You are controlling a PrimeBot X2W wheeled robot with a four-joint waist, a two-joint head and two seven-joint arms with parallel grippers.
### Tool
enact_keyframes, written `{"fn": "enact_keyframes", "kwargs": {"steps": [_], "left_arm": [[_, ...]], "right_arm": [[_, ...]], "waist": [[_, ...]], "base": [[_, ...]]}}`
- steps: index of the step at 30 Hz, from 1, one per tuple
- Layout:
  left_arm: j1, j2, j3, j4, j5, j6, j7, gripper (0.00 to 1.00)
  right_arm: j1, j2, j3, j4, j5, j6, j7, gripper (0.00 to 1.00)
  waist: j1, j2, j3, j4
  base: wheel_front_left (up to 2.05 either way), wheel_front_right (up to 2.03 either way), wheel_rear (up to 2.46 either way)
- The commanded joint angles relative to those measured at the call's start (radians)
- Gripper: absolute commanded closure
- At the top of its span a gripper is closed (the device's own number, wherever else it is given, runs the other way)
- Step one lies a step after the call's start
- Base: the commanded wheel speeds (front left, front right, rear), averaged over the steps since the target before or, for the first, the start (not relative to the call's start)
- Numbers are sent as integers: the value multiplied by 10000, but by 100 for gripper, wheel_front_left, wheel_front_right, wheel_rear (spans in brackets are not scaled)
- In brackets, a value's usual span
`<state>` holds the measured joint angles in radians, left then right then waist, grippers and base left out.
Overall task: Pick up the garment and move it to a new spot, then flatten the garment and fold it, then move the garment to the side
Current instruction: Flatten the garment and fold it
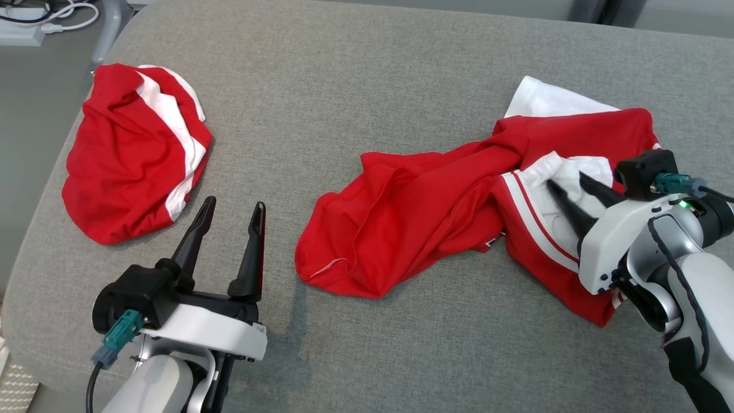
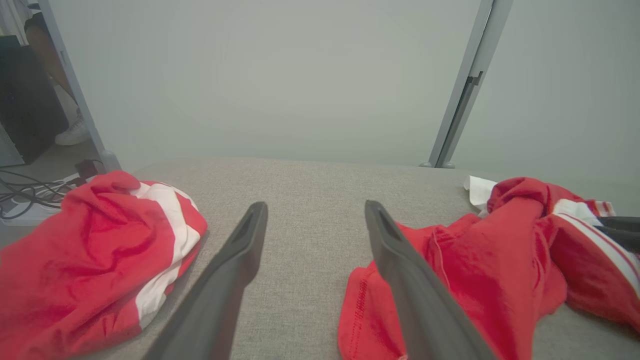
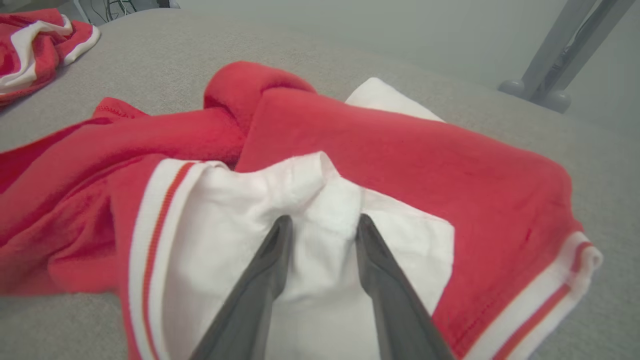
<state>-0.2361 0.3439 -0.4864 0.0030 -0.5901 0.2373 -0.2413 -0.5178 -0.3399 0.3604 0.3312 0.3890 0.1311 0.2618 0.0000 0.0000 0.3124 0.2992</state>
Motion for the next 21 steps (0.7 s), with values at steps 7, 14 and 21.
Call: {"fn": "enact_keyframes", "kwargs": {"steps": [7,14,21], "left_arm": [[-191,5,230,118,88,-53,-141,0],[-58,140,341,35,141,-15,-152,0],[145,350,450,-135,56,96,-62,0]], "right_arm": [[-24,-61,-211,-597,252,-7,-609,100],[515,75,-1694,-1908,-255,-7,-1238,100],[1922,524,-3006,-3787,-883,-5,-789,100]], "waist": [[0,0,-45,-400],[0,0,-239,-1025],[0,0,-297,-1590]], "base": [[0,0,0],[0,0,0],[0,0,0]]}}
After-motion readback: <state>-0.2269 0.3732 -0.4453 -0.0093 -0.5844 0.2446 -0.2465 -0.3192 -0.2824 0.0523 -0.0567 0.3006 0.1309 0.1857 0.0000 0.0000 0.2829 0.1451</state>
